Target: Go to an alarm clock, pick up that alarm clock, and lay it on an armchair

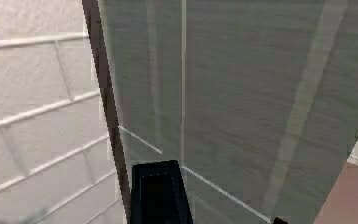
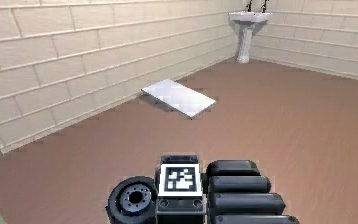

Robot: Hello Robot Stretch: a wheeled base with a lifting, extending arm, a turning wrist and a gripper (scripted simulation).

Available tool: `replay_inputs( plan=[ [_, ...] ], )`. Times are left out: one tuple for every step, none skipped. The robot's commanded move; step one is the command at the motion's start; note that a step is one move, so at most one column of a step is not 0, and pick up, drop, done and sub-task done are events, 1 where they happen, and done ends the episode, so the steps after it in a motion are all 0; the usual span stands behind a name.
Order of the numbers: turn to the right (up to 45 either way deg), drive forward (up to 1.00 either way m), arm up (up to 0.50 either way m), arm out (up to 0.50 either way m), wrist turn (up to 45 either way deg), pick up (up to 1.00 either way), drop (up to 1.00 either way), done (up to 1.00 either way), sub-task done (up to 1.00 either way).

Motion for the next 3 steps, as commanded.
replay_inputs(
  plan=[
    [45.0,0.0,0.0,0.0,0.0,0.0,0.0,0.0,0.0],
    [45.0,0.0,0.0,0.0,0.0,0.0,0.0,0.0,0.0],
    [6.0,0.0,0.0,0.0,0.0,0.0,0.0,0.0,0.0]
  ],
)
